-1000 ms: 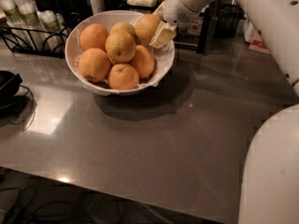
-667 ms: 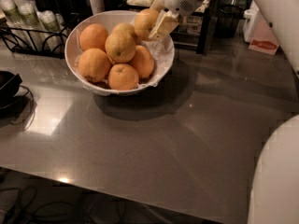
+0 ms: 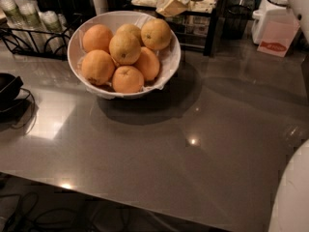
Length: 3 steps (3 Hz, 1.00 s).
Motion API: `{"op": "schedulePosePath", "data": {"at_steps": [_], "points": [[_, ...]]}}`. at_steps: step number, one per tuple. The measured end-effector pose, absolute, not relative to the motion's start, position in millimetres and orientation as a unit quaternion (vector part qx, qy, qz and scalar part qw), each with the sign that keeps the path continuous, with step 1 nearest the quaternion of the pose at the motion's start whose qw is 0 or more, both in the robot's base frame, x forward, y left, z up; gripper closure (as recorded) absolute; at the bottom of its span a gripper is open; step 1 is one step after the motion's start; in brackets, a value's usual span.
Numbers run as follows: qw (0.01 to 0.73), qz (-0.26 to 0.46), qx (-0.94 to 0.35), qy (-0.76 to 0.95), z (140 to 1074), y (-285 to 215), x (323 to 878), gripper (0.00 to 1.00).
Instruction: Pick orange from white bowl
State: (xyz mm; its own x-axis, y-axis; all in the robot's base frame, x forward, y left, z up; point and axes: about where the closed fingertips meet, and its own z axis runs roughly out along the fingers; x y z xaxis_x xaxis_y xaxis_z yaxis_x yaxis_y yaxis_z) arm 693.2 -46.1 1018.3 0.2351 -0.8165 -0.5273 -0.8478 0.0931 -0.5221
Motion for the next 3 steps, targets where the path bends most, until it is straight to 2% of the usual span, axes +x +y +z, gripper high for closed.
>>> {"op": "schedulePosePath", "data": {"at_steps": [2,3], "points": [[0.402,0.022,-0.674,0.619,1013.9,-45.0,693.6,0.57],[0.385,0.031,-0.676,0.628,989.3,-41.2,699.1,0.62]]}}
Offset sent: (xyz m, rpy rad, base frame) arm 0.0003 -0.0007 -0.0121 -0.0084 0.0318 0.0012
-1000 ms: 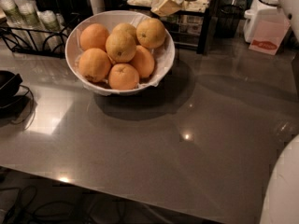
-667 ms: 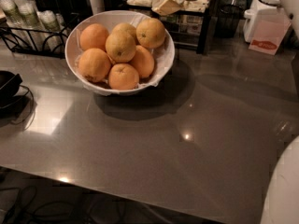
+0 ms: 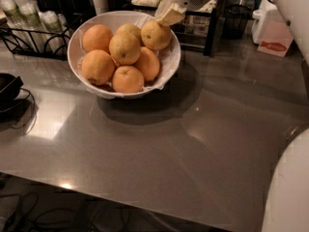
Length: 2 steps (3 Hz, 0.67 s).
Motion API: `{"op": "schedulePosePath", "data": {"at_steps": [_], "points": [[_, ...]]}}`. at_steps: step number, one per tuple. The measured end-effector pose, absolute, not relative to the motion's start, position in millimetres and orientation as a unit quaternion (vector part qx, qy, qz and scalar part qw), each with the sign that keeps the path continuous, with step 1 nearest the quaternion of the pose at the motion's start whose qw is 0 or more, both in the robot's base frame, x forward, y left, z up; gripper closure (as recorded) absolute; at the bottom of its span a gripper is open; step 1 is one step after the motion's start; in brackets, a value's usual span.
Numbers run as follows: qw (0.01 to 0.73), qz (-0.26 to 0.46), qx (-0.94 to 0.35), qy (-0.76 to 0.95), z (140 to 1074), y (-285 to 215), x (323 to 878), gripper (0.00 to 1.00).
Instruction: Pick orange from white bowl
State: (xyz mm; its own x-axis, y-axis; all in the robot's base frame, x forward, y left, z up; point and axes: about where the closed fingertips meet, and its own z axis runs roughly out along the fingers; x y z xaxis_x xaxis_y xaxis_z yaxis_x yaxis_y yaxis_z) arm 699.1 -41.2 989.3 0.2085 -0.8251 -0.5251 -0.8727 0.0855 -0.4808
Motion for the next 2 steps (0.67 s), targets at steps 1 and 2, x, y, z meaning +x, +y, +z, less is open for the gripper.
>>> {"op": "schedulePosePath", "data": {"at_steps": [1,2], "points": [[0.375,0.032,-0.677,0.632,980.6,-39.3,702.0,0.57],[0.372,0.030,-0.678,0.633,981.2,-39.1,703.0,0.34]]}}
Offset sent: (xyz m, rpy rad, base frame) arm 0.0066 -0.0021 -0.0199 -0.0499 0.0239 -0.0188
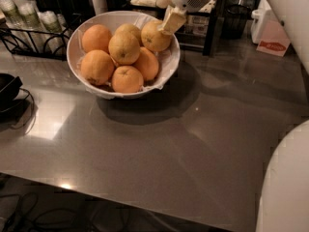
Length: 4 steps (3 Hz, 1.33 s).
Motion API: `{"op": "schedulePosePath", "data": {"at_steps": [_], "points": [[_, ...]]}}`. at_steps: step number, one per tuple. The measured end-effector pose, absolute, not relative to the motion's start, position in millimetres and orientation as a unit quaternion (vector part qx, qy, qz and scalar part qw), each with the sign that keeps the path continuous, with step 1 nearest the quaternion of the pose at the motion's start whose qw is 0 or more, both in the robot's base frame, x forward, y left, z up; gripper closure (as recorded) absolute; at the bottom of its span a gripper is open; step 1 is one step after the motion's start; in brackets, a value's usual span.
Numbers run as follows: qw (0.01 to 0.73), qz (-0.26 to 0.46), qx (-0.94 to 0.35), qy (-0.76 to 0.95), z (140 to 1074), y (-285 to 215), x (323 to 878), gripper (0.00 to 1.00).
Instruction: Pick orange from white bowl
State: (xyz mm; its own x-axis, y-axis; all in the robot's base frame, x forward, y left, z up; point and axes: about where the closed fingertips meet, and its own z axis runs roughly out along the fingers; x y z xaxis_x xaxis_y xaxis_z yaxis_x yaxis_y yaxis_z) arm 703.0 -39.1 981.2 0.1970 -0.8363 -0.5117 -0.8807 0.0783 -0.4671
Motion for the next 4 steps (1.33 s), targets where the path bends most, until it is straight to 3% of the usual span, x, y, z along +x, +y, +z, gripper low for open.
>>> {"op": "schedulePosePath", "data": {"at_steps": [1,2,3,4], "points": [[0.376,0.013,-0.681,0.628,993.3,-41.9,703.1,0.11],[0.393,-0.009,-0.689,0.609,1026.5,-43.2,700.7,0.00],[0.398,-0.018,-0.691,0.603,1037.0,-43.5,701.5,0.10],[0.398,-0.018,-0.691,0.603,1036.7,-43.4,701.5,0.27]]}}
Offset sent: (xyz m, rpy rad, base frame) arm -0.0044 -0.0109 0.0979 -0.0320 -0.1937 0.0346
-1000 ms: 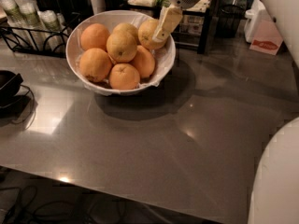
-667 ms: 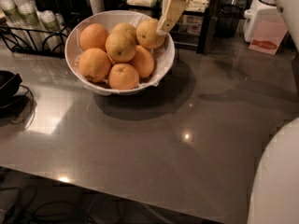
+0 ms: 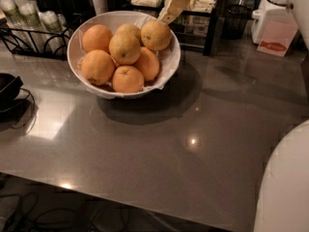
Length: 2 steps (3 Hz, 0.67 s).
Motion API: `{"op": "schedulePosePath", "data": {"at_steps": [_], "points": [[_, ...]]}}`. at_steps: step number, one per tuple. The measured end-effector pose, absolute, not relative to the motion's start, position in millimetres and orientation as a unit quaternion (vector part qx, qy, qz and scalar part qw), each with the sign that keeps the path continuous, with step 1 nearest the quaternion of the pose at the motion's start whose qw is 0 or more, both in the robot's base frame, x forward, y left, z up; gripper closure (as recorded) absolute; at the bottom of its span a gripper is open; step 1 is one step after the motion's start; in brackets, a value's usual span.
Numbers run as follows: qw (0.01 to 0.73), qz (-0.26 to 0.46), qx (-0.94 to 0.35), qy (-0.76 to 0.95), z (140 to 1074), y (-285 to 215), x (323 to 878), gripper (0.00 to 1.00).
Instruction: Pick orange from white bowl
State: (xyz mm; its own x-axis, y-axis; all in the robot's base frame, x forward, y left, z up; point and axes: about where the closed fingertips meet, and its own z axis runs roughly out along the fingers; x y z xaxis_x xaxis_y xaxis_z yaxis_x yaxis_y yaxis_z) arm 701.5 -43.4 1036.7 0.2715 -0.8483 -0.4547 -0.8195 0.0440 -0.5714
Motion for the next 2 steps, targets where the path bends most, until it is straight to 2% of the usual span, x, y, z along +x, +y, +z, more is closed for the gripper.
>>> {"op": "schedulePosePath", "data": {"at_steps": [1,2], "points": [[0.382,0.004,-0.689,0.615,1010.3,-41.3,701.9,0.31],[0.382,0.004,-0.690,0.615,1009.9,-41.1,701.9,0.26]]}}
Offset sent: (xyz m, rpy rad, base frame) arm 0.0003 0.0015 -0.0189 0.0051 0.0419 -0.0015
